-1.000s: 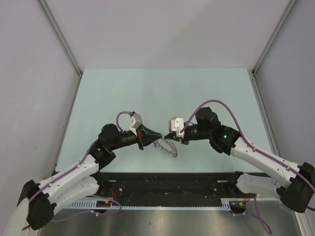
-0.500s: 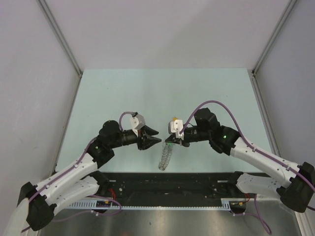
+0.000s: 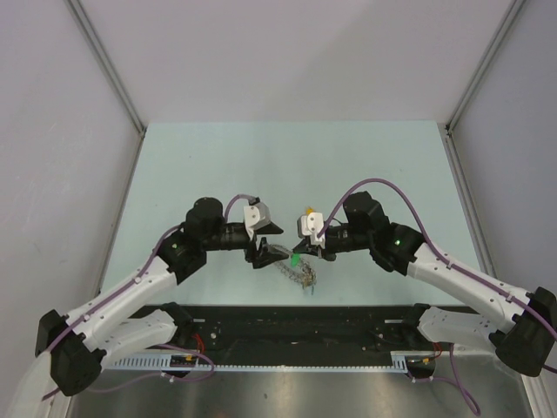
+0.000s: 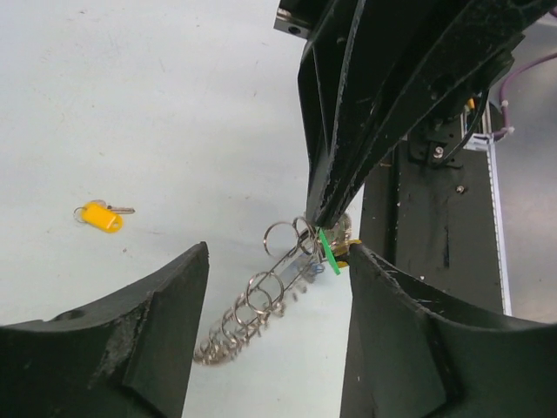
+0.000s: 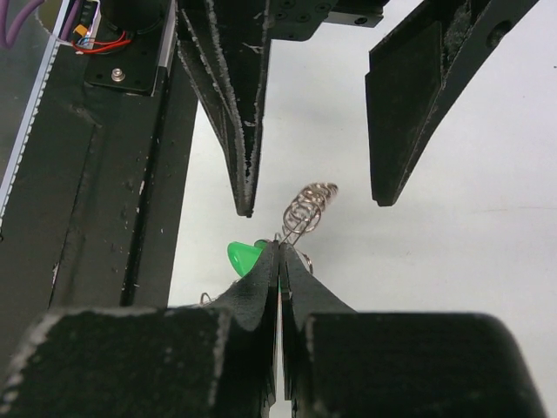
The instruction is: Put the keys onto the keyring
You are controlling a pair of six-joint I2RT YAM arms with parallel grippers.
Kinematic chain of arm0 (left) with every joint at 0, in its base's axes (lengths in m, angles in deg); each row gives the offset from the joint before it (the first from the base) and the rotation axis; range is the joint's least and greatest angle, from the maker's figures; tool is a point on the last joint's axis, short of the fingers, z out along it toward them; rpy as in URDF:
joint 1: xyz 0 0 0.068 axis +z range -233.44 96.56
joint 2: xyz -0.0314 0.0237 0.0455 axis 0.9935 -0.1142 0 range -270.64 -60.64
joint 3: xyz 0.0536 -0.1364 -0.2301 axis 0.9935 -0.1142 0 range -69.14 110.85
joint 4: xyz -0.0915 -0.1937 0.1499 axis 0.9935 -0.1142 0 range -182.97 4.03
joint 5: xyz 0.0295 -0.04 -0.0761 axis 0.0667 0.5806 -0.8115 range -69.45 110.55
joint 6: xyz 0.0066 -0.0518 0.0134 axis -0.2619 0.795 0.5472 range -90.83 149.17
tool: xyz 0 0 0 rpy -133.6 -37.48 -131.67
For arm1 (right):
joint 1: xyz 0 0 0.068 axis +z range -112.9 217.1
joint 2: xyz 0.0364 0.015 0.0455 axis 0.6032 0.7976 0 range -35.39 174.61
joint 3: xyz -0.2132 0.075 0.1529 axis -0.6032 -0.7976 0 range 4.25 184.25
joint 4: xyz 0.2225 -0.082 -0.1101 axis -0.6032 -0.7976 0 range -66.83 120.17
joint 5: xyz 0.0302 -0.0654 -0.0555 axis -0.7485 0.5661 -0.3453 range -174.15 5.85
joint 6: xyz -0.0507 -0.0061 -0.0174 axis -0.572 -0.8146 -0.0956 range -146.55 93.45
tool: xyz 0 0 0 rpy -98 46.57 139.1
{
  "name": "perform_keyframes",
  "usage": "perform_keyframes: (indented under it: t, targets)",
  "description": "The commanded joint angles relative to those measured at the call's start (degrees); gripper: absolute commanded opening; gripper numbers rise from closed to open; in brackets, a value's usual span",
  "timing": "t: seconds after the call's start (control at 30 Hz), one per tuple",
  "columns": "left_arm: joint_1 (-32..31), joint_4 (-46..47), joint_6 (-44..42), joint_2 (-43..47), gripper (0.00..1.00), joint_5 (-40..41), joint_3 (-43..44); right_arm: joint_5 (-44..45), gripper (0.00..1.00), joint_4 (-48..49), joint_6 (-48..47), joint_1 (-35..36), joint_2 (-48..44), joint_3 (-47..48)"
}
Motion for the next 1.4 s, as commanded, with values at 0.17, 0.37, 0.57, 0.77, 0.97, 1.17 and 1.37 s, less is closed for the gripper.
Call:
perform_keyframes:
  t: [0.17,0.37,0.57,0.77,0.97,1.17,1.37]
  targets:
    - [0.3,-0.7,-1.8,4.3,0.82,2.8,0.1,0.0,0.00,2.9,0.1,0.6,-1.9,2.1]
    - [0.3,-0.8,-1.1,5.9,0.86,7.3,-1.0,2.6,0.00,3.1,0.8,0.6,-1.6,2.0]
    - [0.3,1.2,2.9,11.9,0.97,22.6,-4.3,9.8,0.00,6.2,3.9,0.5,-0.6,2.1]
    - [0.3,-0.9,5.5,19.1,1.00,37.0,-5.1,15.7,0.00,6.9,8.0,-0.9,1.1,3.8]
    - [0.3,-4.7,10.2,26.5,1.00,48.2,-6.1,20.4,0.00,5.6,10.6,-0.7,2.3,7.0]
    - [1.1,-7.6,15.2,31.0,1.00,57.8,-7.3,19.1,0.00,5.4,13.6,0.1,4.7,10.2]
    - [6.0,-8.2,16.6,35.4,1.00,58.2,-8.1,19.8,0.00,5.0,13.8,1.3,13.5,16.6]
